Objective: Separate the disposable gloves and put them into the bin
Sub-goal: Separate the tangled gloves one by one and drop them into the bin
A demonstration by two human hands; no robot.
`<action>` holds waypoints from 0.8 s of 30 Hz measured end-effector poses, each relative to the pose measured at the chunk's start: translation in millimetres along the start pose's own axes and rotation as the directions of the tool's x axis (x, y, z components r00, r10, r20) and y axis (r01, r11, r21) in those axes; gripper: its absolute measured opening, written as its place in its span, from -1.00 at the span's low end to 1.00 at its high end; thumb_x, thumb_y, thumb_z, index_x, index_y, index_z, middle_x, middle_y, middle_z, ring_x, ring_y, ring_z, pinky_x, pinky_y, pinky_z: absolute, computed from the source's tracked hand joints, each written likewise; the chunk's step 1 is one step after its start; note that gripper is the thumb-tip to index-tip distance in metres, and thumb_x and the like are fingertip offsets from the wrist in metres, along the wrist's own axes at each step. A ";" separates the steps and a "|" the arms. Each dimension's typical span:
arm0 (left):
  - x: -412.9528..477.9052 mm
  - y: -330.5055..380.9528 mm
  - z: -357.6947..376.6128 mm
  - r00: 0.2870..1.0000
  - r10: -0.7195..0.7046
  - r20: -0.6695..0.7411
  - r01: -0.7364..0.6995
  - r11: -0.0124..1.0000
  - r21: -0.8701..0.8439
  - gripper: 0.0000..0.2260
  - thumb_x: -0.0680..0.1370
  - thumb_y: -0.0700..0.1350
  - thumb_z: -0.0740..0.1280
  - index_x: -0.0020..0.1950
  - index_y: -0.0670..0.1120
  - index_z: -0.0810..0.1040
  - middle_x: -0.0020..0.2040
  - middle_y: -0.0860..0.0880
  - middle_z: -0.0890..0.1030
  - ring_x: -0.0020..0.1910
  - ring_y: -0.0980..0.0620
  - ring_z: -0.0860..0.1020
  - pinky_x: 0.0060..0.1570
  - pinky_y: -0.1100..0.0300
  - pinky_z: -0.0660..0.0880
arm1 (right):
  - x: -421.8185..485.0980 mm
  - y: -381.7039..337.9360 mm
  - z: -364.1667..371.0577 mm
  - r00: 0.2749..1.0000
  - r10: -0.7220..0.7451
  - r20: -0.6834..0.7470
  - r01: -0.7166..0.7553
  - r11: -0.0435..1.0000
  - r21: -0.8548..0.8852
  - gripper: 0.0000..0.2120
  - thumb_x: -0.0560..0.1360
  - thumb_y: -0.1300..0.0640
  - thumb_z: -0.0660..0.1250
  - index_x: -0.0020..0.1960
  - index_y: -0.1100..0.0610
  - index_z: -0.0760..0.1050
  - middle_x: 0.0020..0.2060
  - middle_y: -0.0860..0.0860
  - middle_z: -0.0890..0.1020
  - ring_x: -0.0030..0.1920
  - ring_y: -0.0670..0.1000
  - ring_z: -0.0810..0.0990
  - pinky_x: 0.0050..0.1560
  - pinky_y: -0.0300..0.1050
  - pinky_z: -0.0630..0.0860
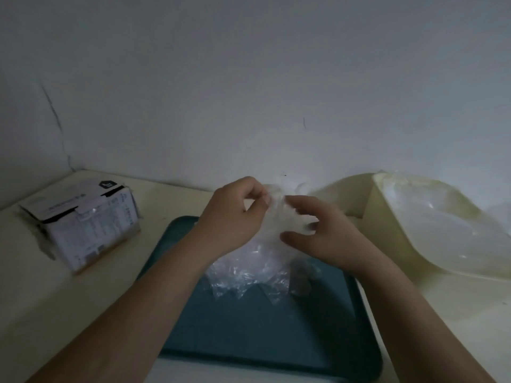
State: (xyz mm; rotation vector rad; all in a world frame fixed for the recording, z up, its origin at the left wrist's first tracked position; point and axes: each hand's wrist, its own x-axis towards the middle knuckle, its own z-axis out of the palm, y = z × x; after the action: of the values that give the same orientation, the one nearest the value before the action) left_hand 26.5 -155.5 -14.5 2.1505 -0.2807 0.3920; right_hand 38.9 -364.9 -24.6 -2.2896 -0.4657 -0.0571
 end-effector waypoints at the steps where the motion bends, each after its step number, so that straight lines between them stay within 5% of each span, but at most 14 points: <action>1: 1.4 5.1 -4.4 1.000 0.022 -0.013 -0.023 0.999 -0.041 -0.90 0.68 -0.07 0.34 -0.01 0.06 0.61 -0.07 0.20 0.67 0.00 0.32 0.60 -0.06 0.54 0.42 | 0.0 -1.9 -0.6 0.999 0.008 -0.031 -0.007 1.000 0.027 -0.36 0.45 -0.06 0.58 0.48 -0.12 0.43 0.36 -0.20 0.53 0.32 -0.14 0.51 0.31 -0.17 0.48; 4: -2.0 16.7 -14.7 0.997 0.077 -0.014 -0.078 0.984 -0.159 -0.89 0.68 -0.14 0.34 -0.02 0.01 0.62 -0.09 0.15 0.71 -0.04 0.22 0.66 -0.05 0.47 0.48 | 0.1 -7.3 -1.6 0.991 -0.013 -0.133 0.029 0.993 0.118 -0.34 0.36 -0.30 0.57 0.38 -0.08 0.54 0.27 -0.17 0.64 0.28 -0.13 0.59 0.36 0.02 0.53; 9: -10.5 25.4 -22.6 1.000 0.026 -0.009 -0.028 0.932 -0.362 -0.94 0.67 -0.13 0.37 0.06 -0.06 0.64 -0.14 0.00 0.75 -0.20 0.03 0.73 -0.16 0.24 0.62 | -3.9 -23.0 -1.9 0.963 -0.092 -0.255 0.178 0.924 0.338 -0.96 0.56 0.14 0.49 -0.04 0.09 0.72 -0.14 0.02 0.76 -0.08 0.05 0.73 0.06 0.09 0.65; 14: -6.3 21.6 -31.3 0.978 -0.126 0.164 0.192 0.848 -0.493 -0.51 0.40 0.22 0.47 0.21 -0.04 0.65 -0.10 -0.08 0.75 -0.20 0.00 0.72 -0.15 0.15 0.66 | -5.8 -22.0 -4.2 0.957 0.110 -0.269 0.084 0.780 0.620 -0.74 0.59 0.17 0.45 -0.15 0.37 0.61 -0.26 0.20 0.69 -0.23 0.12 0.64 -0.07 0.02 0.61; 18: -2.2 9.2 -27.6 0.954 -0.244 0.173 0.297 0.709 -0.639 -0.84 0.40 -0.06 0.55 -0.11 -0.11 0.72 -0.25 -0.11 0.66 -0.28 -0.02 0.61 -0.19 0.07 0.62 | -4.2 -17.2 0.1 0.973 0.172 -0.155 -0.004 0.680 0.733 -0.52 0.52 0.06 0.50 0.06 0.51 0.51 -0.12 0.45 0.60 -0.16 0.22 0.60 -0.08 0.14 0.55; 21: 1.2 6.5 -27.2 0.937 -0.311 0.161 0.320 0.574 -0.754 -0.93 0.54 -0.17 0.47 -0.12 -0.14 0.65 -0.25 -0.11 0.63 -0.27 -0.02 0.58 -0.24 0.08 0.60 | -2.4 -14.9 4.0 0.968 0.231 -0.103 -0.087 0.688 0.721 -0.73 0.59 0.10 0.44 0.03 0.35 0.63 -0.22 0.32 0.67 -0.31 0.20 0.63 -0.28 0.02 0.60; 24: 6.2 4.3 -30.5 0.935 -0.315 0.163 0.292 0.422 -0.859 -0.90 0.58 -0.13 0.43 -0.03 -0.17 0.63 -0.12 -0.16 0.65 -0.15 -0.06 0.63 -0.21 0.07 0.63 | -0.4 -11.2 5.8 0.961 0.262 -0.086 -0.119 0.678 0.726 -0.72 0.60 0.09 0.43 0.00 0.35 0.61 -0.36 0.13 0.57 -0.42 0.07 0.54 -0.37 -0.08 0.53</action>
State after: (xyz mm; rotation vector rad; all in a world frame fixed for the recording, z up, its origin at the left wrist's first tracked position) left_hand 25.5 -133.1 7.6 1.1021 -0.0307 0.0104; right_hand 34.1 -353.9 -20.9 -1.5152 -0.1008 0.0193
